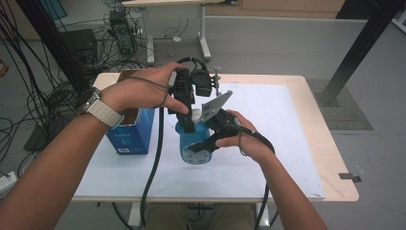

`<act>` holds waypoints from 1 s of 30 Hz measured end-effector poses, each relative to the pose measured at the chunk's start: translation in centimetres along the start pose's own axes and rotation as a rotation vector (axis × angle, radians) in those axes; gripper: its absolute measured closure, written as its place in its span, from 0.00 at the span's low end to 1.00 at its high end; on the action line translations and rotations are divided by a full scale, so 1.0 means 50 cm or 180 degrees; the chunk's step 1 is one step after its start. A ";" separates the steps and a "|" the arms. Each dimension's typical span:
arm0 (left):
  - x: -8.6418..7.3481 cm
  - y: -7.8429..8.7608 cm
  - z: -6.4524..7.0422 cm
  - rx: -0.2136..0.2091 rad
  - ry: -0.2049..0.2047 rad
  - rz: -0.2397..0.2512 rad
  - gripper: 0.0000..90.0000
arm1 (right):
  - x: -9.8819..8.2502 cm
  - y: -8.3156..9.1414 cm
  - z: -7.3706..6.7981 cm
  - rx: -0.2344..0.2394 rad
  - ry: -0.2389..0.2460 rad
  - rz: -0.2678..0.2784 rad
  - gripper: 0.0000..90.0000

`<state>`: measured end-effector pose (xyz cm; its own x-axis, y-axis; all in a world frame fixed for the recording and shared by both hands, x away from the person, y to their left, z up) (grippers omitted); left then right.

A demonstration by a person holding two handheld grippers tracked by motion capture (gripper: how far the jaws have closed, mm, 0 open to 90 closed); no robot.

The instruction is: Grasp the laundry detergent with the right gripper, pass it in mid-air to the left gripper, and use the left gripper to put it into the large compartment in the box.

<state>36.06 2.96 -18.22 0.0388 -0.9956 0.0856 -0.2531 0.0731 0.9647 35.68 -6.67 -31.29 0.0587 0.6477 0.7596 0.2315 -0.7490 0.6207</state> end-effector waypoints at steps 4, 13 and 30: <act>-0.001 0.001 0.001 0.0008 -0.0003 -0.0002 0.10 | 0.001 0.000 -0.001 0.0007 -0.0008 0.0008 0.49; -0.006 0.001 0.001 0.0014 0.0019 0.0007 0.10 | 0.002 0.000 0.000 0.0013 -0.0001 0.0011 0.49; -0.008 -0.003 0.000 0.0007 0.0039 0.0008 0.10 | 0.002 0.000 0.000 0.0009 -0.0001 0.0021 0.49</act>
<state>36.08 3.34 -18.40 0.0499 -0.9946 0.0912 -0.2553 0.0756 0.9639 35.71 -6.61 -31.20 0.0607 0.6429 0.7636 0.2339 -0.7528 0.6153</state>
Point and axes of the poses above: each handheld gripper's, and its own axes: y roughly backward along the jaws, x roughly out of its top, z roughly to its right, the point moved 2 cm from there along -y, roughly forward along the jaws, and after that the axes turned 14 degrees about x, right-handed, at the moved point
